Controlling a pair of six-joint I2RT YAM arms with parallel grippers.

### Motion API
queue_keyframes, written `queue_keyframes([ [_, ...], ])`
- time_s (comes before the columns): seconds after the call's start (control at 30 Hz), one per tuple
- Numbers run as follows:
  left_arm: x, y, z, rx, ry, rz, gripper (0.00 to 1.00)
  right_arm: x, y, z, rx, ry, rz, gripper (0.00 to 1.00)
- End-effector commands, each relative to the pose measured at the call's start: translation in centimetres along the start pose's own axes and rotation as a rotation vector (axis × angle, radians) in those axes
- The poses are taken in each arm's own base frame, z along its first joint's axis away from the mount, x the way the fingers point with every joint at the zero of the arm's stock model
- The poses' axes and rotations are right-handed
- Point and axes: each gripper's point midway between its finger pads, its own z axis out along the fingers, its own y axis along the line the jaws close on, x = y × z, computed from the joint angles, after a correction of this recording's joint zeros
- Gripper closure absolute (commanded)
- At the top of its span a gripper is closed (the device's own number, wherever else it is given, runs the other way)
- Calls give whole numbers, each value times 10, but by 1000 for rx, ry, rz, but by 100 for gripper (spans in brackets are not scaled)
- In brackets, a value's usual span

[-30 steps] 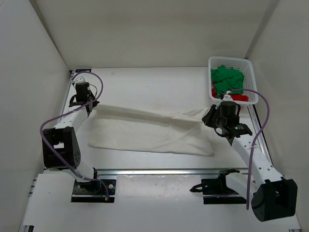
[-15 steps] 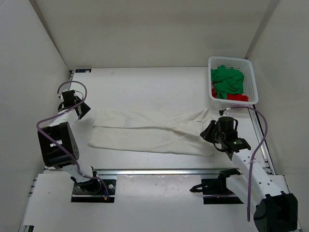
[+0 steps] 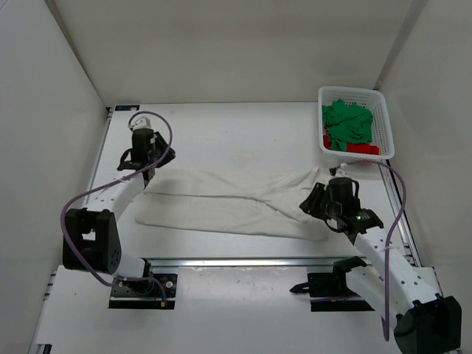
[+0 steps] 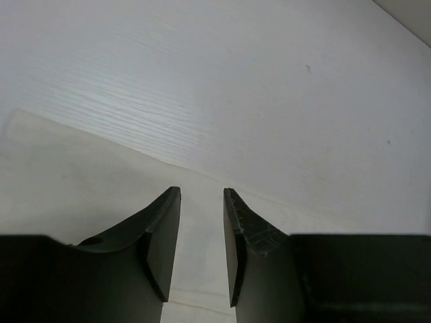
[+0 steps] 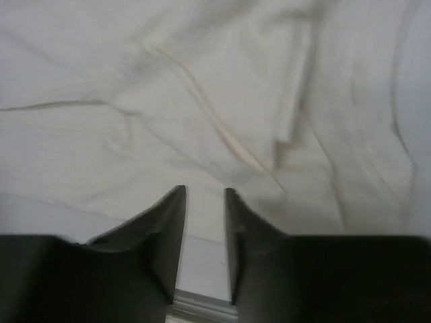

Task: Fold and stack the t-shirts
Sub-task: Fold the other side of the tshirt into a rectangle

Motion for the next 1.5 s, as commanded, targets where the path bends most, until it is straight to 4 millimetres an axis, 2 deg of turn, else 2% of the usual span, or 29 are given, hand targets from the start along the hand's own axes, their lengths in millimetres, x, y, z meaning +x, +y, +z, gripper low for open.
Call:
queue_keyframes([
  [0.0, -7, -58, -18, 120, -61, 67, 58, -48, 54, 8, -85, -86, -126, 86],
  [0.03, 5, -74, -19, 151, -45, 95, 57, -55, 73, 10, -136, -81, -167, 93],
  [0.07, 15, -81, -18, 166, -30, 110, 58, -57, 77, 28, -136, -40, -188, 100],
  [0.1, 31, -97, -23, 206, -8, 140, 58, -51, 81, 47, -154, 21, -195, 100],
  [0.13, 50, -110, -25, 238, 27, 175, 58, -62, 100, 51, -216, 3, -241, 100],
  [0.17, 64, -111, -22, 238, 48, 191, 58, -63, 102, 67, -204, 28, -265, 98],
  [0.2, 80, -114, -23, 251, 77, 216, 58, -56, 94, 85, -163, 71, -267, 91],
  [0.23, 92, -121, -24, 277, 105, 234, 59, -65, 108, 88, -203, 51, -309, 87],
  [0.3, 116, -120, -25, 295, 160, 243, 59, -66, 102, 107, -187, 79, -311, 73],
  [0.33, 124, -121, -24, 311, 173, 244, 59, -70, 105, 110, -200, 70, -320, 71],
  [0.4, 137, -120, -23, 317, 195, 246, 59, -68, 98, 119, -187, 81, -306, 64],
  [0.5, 151, -119, -23, 335, 224, 235, 60, -56, 91, 127, -187, 122, -303, 61],
  [0.63, 160, -116, -21, 341, 232, 218, 60, -36, 93, 130, -194, 179, -315, 62],
  [0.8, 162, -113, -18, 335, 232, 214, 61, -28, 100, 120, -245, 199, -297, 76],
  [0.9, 162, -115, -18, 341, 231, 204, 60, -26, 101, 112, -243, 204, -301, 96],
  [0.97, 159, -114, -17, 337, 222, 202, 60, -18, 98, 106, -203, 220, -326, 100],
  [1.1, 161, -119, -22, 366, 225, 192, 60, -5, 104, 83, -201, 219, -353, 100],
  [1.23, 161, -125, -26, 384, 230, 192, 60, 23, 103, 67, -191, 267, -360, 100],
  [1.33, 157, -123, -26, 377, 219, 186, 60, 46, 106, 60, -187, 302, -374, 100],
  [1.37, 156, -129, -28, 388, 216, 189, 60, 57, 106, 58, -188, 325, -391, 100],
  [1.47, 150, -130, -31, 396, 204, 175, 61, 71, 116, 54, -214, 346, -392, 100],
])
